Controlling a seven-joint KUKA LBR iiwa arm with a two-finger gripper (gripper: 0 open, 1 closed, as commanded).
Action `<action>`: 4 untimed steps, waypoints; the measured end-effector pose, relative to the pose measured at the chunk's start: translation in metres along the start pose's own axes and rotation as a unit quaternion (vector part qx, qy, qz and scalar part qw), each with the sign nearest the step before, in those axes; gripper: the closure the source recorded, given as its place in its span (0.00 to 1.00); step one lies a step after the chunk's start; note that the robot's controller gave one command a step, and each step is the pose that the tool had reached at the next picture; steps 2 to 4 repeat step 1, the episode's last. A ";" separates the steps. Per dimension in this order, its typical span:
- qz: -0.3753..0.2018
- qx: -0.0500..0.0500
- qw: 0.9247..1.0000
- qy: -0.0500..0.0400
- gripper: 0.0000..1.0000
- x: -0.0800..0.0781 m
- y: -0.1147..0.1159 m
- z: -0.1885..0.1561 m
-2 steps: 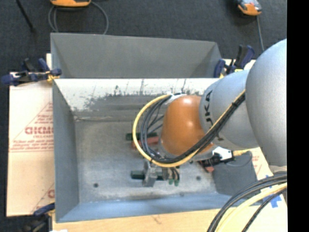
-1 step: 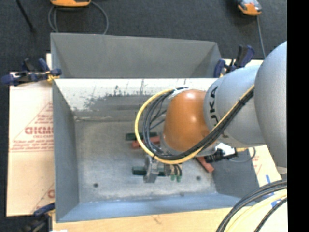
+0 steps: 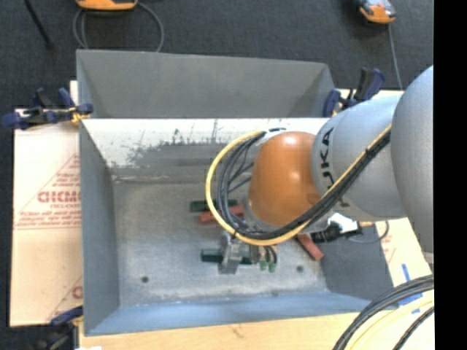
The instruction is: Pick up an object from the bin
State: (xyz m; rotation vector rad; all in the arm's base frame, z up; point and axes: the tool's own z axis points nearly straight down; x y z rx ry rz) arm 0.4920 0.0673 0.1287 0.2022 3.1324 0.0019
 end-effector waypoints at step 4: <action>0.000 0.000 1.000 0.002 1.00 0.001 0.000 -0.013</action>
Offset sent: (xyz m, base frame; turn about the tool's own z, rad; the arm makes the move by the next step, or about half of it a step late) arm -0.0002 0.0000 0.0583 0.0000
